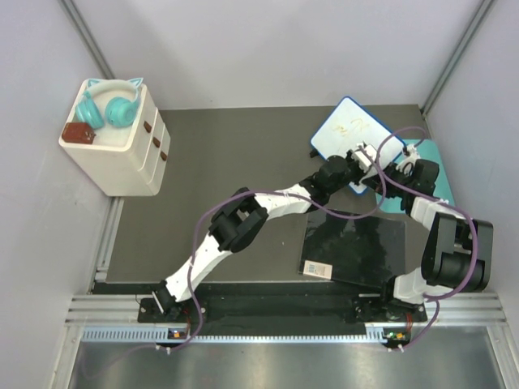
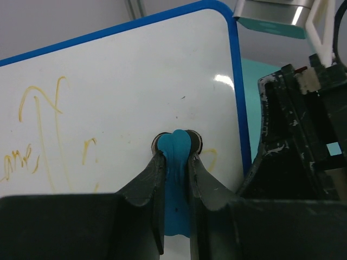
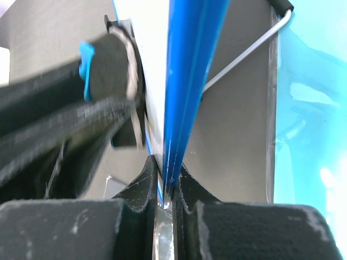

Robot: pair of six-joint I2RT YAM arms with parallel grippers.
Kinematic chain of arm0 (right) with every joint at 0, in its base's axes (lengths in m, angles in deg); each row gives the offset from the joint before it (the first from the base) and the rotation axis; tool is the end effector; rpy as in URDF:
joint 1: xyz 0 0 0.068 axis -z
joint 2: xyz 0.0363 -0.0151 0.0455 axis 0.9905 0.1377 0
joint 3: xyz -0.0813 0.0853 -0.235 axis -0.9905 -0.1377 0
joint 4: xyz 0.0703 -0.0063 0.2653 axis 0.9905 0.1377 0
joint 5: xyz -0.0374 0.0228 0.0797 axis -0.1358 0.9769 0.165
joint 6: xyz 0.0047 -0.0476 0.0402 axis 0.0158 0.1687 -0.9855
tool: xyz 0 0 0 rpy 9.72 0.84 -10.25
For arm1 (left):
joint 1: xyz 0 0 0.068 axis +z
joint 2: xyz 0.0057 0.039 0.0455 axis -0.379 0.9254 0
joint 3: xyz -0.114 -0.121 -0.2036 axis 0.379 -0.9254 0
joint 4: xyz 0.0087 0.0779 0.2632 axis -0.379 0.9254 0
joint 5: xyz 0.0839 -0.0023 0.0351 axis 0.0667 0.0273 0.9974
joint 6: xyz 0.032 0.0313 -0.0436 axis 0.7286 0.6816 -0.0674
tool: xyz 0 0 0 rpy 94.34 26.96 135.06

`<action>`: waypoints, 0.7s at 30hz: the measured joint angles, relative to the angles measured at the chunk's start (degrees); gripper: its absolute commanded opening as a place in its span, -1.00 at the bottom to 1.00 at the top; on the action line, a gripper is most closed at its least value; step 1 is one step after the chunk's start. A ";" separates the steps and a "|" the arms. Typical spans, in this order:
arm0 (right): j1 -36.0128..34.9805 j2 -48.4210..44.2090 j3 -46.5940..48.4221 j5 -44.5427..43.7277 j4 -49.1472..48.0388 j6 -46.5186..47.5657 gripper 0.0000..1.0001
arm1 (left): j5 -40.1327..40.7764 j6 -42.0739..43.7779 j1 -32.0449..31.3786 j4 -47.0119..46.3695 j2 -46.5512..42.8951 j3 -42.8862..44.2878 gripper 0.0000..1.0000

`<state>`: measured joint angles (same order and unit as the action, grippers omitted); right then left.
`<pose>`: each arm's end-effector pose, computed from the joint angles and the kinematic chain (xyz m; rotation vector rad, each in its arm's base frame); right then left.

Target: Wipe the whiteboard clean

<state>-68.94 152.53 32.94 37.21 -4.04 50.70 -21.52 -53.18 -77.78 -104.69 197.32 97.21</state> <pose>0.3098 -0.0444 0.1564 0.2950 2.1288 0.7446 0.3388 -0.4943 0.1806 0.8554 1.3533 -0.6554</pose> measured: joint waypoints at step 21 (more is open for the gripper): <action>0.17 0.00 0.00 0.02 -0.02 -0.04 -1.00 | 13.84 -3.17 -2.34 1.97 7.76 15.43 -1.00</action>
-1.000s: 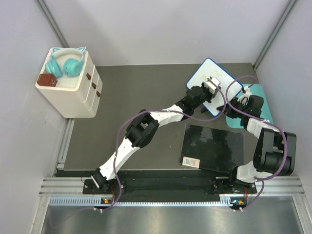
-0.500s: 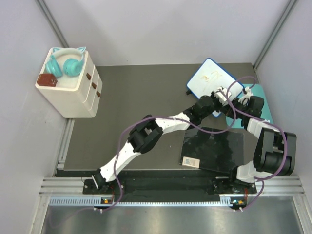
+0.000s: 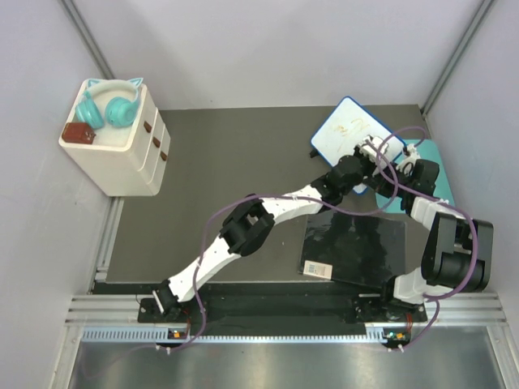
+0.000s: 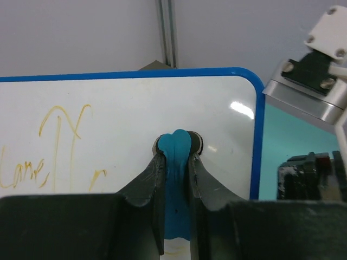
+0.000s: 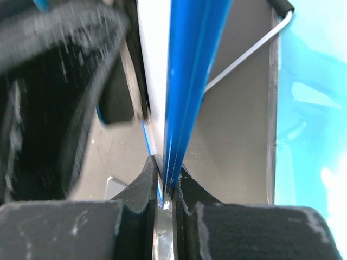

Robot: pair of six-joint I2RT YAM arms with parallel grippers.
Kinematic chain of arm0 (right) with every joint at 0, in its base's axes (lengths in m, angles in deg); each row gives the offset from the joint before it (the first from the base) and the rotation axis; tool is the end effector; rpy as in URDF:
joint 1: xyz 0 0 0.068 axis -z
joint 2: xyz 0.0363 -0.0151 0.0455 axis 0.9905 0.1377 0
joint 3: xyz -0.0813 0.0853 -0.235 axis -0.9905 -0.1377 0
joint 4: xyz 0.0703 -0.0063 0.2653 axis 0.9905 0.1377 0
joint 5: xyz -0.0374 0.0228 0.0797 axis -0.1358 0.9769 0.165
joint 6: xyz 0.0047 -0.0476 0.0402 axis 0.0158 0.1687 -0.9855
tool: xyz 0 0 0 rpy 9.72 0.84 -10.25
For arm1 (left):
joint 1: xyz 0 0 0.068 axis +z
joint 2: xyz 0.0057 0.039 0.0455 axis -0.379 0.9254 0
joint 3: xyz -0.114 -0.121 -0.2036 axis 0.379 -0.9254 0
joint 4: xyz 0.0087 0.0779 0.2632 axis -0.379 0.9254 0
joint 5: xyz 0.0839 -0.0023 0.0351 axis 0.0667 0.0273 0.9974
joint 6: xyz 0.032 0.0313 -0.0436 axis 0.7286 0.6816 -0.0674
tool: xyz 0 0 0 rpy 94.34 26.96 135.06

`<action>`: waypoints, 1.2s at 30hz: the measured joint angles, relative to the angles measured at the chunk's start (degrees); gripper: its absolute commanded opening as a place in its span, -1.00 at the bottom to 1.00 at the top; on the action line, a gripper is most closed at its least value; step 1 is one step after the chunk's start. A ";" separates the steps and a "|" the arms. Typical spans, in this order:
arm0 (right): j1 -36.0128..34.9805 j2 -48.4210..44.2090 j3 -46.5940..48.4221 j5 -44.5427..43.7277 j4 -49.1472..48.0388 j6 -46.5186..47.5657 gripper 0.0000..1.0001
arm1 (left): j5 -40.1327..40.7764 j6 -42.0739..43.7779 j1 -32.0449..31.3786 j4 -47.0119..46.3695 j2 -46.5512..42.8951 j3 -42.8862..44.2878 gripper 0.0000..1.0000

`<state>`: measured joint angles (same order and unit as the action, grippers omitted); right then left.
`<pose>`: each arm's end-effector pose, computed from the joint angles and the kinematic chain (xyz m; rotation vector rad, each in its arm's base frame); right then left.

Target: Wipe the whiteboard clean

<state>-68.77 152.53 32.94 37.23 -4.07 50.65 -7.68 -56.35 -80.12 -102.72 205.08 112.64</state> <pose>0.3097 -0.0454 0.1564 0.2986 2.1275 0.7436 0.3415 -0.5230 0.1979 0.6126 1.3615 -0.5796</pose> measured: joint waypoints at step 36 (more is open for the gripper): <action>-0.39 0.00 0.00 0.63 -0.59 -0.33 -1.00 | -4.13 -9.75 2.73 -0.79 -7.17 -14.12 -1.00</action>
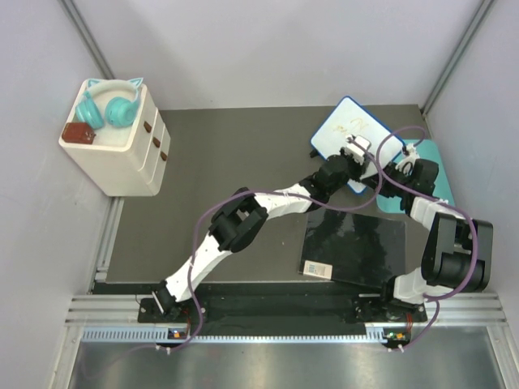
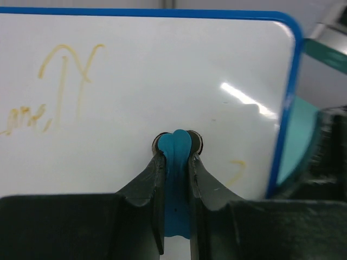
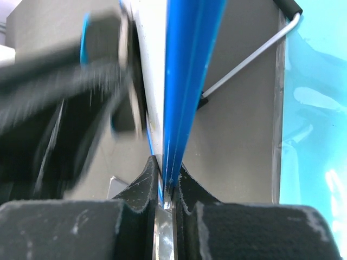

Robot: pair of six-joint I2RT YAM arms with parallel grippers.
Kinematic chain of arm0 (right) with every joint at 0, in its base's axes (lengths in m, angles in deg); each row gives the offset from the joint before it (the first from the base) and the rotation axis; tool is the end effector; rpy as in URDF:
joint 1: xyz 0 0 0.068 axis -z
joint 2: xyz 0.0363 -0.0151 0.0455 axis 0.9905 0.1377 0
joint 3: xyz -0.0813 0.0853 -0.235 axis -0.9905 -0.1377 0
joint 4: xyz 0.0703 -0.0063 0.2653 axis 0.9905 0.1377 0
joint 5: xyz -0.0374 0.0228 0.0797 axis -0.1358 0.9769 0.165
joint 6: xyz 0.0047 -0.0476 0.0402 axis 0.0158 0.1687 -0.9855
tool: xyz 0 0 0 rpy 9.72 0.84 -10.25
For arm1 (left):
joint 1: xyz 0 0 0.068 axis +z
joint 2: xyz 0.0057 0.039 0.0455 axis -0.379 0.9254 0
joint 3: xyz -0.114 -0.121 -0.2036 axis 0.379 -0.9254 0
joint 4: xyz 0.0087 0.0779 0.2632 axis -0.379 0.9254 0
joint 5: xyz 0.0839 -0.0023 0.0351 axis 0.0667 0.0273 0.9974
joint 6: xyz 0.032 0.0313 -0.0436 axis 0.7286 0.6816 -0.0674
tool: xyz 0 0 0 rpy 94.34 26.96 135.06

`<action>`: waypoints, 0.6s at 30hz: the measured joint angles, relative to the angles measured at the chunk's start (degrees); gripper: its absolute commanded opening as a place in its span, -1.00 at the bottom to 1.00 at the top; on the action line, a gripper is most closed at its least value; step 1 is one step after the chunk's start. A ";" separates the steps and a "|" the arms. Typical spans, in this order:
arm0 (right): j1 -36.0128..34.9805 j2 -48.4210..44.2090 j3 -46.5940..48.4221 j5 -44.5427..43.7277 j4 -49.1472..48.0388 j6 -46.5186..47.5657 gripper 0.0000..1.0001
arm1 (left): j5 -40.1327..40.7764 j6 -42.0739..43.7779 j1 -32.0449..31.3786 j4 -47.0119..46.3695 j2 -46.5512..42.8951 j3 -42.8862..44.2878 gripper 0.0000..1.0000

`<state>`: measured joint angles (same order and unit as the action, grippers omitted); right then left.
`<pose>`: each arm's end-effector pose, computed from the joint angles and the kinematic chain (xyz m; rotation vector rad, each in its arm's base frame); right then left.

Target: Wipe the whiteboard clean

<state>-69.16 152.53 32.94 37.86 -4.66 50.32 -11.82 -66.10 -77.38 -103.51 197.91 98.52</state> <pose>0.3105 -0.0429 0.1576 0.2854 2.1201 0.7602 0.3500 -0.4890 0.1807 0.5727 1.5088 -0.6915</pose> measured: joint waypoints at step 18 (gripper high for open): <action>0.11 -0.04 0.00 -0.72 0.31 0.39 -1.00 | 7.96 0.02 -2.95 1.90 3.56 8.17 -1.00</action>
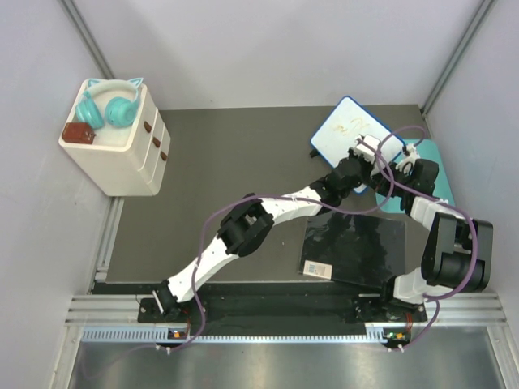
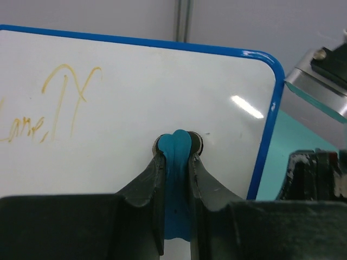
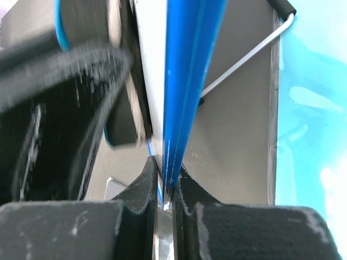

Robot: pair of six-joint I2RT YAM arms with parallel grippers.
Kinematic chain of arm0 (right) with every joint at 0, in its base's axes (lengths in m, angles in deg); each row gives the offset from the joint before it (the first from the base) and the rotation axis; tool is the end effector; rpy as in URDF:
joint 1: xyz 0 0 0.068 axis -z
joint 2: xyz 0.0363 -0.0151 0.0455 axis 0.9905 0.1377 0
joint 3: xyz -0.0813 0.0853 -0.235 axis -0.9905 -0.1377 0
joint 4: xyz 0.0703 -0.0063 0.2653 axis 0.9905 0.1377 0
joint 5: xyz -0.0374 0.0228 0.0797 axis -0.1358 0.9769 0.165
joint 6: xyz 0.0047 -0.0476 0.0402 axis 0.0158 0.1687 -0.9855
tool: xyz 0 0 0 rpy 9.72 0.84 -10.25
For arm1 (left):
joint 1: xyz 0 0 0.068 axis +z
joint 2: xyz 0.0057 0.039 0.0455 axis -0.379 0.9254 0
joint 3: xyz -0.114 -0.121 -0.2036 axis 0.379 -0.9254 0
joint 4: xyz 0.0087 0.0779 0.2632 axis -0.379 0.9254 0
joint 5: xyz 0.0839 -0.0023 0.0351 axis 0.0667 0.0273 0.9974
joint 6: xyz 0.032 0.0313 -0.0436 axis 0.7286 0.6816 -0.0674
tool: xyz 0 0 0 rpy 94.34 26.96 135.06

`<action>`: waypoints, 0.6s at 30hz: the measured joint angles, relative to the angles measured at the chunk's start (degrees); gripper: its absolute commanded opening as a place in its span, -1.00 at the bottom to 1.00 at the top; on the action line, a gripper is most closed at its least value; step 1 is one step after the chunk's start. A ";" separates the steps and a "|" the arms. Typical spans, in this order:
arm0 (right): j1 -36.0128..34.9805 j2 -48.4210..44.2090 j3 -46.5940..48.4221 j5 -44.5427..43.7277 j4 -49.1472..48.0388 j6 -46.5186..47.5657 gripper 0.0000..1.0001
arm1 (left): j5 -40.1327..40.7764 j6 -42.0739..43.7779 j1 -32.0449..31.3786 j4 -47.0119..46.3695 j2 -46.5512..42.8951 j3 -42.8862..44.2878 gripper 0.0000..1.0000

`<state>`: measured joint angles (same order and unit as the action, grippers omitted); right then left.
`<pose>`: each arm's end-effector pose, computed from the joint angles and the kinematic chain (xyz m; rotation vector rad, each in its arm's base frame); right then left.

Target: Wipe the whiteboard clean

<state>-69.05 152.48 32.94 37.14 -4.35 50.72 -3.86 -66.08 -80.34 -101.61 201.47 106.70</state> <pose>0.3102 -0.0440 0.1571 0.2900 2.1241 0.7426 0.3365 -0.5138 0.1939 0.4795 1.4854 -0.6447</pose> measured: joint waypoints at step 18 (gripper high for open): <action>-0.11 0.00 0.00 1.07 -0.28 -0.15 -1.00 | 8.98 -1.53 3.19 -0.61 0.63 -3.74 -1.00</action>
<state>-69.16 152.48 32.94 38.21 -4.63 50.56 5.12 -67.61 -77.14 -102.22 202.11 102.96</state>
